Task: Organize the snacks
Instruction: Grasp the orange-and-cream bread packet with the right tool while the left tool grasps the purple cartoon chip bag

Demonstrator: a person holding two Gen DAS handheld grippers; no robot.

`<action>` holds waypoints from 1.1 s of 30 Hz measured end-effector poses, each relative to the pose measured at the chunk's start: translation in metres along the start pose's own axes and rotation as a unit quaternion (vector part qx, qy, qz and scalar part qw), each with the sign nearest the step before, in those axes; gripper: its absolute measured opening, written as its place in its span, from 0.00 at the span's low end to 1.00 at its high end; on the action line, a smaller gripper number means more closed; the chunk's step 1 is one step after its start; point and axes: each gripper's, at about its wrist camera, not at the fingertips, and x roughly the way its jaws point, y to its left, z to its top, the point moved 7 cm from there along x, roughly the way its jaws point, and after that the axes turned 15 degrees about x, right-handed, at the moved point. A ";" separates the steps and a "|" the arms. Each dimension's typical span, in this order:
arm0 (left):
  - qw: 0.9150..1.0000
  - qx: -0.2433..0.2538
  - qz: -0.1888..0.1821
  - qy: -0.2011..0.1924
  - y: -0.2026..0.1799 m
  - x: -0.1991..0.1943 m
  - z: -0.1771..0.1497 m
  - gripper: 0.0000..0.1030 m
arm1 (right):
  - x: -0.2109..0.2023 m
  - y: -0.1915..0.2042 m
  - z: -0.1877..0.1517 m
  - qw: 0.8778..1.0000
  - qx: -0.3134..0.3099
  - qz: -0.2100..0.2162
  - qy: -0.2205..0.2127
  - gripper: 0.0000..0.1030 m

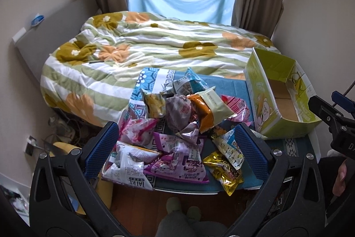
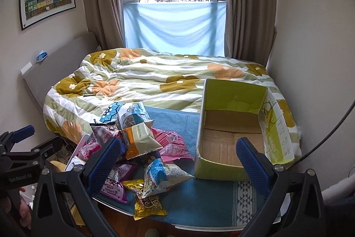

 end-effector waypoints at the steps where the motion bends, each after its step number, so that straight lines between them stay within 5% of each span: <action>1: 1.000 -0.003 -0.003 0.007 0.001 0.010 -0.002 0.99 | 0.010 0.002 -0.001 1.000 -0.003 0.003 0.008 1.00; 18: 0.991 -0.017 -0.076 0.107 0.003 0.173 -0.010 0.93 | 0.169 0.047 -0.017 0.991 -0.060 0.010 0.121 1.00; 25: 0.987 -0.018 -0.108 0.116 -0.003 0.196 -0.014 0.80 | 0.213 0.069 -0.032 0.983 -0.084 0.022 0.162 0.98; 29: 0.986 -0.012 -0.129 0.107 -0.005 0.193 -0.014 0.63 | 0.229 0.077 -0.040 0.979 -0.097 0.023 0.179 0.94; 33: 0.985 -0.005 -0.133 0.107 -0.005 0.193 -0.015 0.60 | 0.239 0.084 -0.047 0.974 -0.108 0.034 0.197 0.87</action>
